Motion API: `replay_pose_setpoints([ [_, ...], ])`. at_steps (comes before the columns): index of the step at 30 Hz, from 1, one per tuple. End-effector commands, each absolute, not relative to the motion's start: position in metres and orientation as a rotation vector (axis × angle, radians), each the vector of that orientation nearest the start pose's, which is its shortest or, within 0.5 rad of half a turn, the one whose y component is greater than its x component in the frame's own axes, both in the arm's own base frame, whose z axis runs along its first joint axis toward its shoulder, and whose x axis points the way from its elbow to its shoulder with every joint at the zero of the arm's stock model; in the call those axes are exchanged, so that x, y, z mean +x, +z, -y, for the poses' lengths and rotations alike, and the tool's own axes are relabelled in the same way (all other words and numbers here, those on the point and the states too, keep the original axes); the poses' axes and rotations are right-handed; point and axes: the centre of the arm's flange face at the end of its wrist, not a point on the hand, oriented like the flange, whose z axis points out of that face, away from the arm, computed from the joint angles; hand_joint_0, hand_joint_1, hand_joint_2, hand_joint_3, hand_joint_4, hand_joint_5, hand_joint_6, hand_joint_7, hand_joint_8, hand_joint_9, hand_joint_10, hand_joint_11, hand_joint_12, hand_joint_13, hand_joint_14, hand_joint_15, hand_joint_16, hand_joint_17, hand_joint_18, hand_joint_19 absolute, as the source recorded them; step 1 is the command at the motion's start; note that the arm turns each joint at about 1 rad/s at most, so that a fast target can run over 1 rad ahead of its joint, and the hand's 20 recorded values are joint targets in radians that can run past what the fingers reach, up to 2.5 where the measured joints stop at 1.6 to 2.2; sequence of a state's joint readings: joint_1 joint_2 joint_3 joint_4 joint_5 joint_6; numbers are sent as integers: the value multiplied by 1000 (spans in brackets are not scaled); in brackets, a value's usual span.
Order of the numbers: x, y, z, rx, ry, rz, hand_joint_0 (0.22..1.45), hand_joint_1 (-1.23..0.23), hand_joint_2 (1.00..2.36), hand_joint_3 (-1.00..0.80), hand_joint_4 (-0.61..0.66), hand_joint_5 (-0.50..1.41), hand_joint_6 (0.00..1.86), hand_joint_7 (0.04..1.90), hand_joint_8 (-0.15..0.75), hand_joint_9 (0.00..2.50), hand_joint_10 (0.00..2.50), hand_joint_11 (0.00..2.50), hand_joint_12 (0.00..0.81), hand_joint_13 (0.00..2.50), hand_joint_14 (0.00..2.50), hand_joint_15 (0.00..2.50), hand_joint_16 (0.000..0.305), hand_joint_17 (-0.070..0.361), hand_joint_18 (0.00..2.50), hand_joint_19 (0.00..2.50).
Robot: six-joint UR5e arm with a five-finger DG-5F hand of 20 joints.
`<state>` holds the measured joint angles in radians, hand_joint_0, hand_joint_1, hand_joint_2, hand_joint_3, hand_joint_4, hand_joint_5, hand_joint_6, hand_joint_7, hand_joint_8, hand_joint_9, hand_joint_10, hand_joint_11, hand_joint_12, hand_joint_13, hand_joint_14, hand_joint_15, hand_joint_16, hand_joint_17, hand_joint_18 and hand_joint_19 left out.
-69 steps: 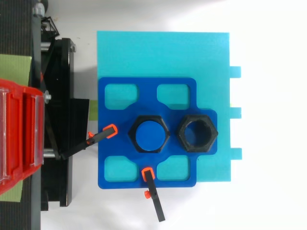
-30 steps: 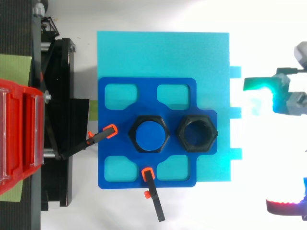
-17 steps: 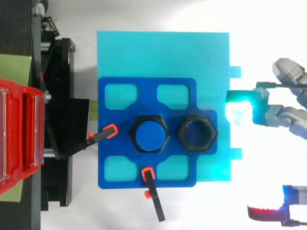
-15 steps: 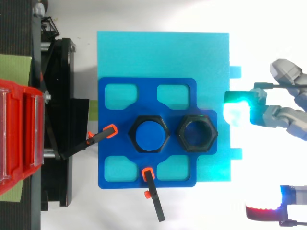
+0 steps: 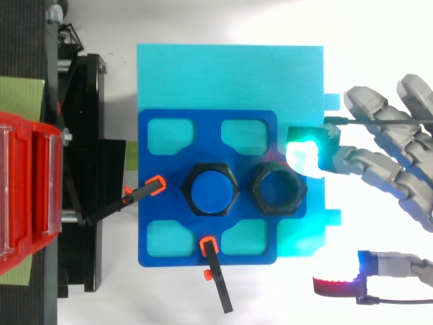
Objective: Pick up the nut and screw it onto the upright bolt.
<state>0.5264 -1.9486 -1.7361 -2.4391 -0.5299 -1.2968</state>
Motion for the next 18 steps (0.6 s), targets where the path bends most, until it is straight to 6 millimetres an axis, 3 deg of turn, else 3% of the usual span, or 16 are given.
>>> replay_pose_setpoints([
  [1,595,265,-88,673,-92,-1320,438,-624,1000,-500,192,-275,501,649,300,57,0,0,355,18,0,0,48,107,0,0],
  [7,598,266,-84,676,-98,-1306,445,-622,1000,-500,194,-272,501,654,297,62,0,0,352,31,0,0,47,106,0,0],
  [10,604,255,-85,676,-115,-1313,451,-650,1000,-500,194,-271,501,656,294,63,0,0,349,35,0,0,47,105,0,0],
  [18,613,255,-79,687,-125,-1304,448,-823,1000,-500,213,-277,502,693,284,64,0,0,355,61,0,0,47,106,0,0],
])
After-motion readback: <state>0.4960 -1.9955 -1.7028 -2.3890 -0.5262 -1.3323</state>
